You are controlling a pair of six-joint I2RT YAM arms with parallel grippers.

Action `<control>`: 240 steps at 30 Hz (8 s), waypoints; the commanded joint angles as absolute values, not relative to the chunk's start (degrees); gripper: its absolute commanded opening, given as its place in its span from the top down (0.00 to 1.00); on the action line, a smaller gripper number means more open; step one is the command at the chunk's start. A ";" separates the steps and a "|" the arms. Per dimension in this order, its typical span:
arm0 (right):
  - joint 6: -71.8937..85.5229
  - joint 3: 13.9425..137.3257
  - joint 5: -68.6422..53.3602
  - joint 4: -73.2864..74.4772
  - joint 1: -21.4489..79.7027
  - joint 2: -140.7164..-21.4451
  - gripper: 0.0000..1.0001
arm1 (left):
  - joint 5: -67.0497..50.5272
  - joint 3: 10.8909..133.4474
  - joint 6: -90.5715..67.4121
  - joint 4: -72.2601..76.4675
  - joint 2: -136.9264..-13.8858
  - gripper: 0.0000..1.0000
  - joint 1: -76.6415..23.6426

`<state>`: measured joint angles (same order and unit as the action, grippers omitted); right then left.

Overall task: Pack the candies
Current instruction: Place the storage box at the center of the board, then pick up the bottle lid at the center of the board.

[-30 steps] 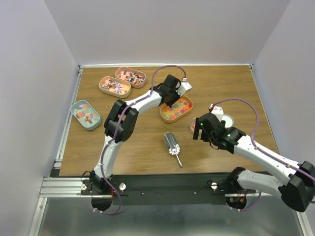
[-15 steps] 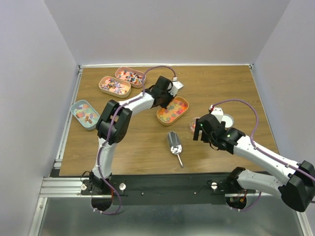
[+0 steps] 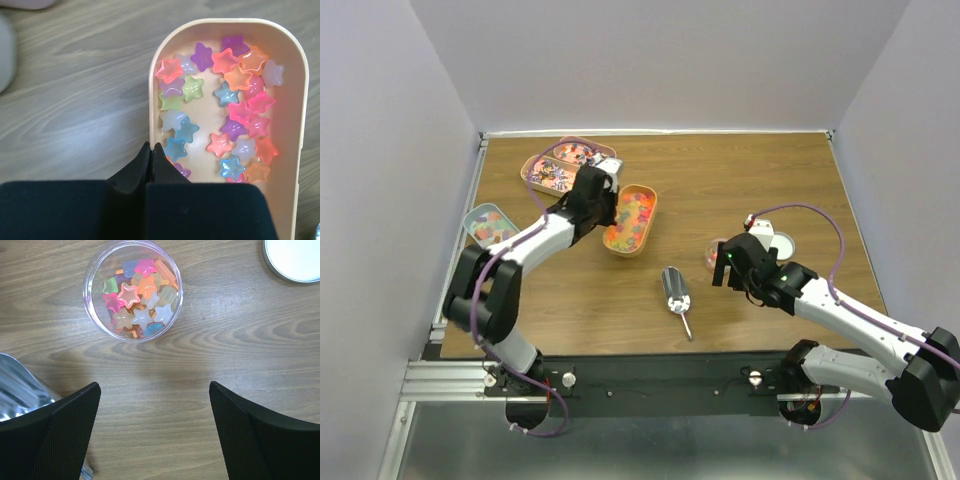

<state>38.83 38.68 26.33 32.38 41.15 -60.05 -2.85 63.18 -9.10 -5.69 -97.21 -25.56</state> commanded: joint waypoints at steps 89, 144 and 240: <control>31.73 55.73 14.95 28.48 -2.19 -87.79 0.23 | 4.67 49.41 -11.69 3.24 -68.83 0.11 -15.99; 17.49 46.76 -4.74 4.75 28.48 -62.84 0.99 | -26.90 62.31 -27.77 1.14 -81.20 0.18 -38.14; 82.44 47.20 -32.96 5.71 15.56 -67.23 0.28 | 33.66 44.03 41.75 53.26 -87.89 1.00 -67.50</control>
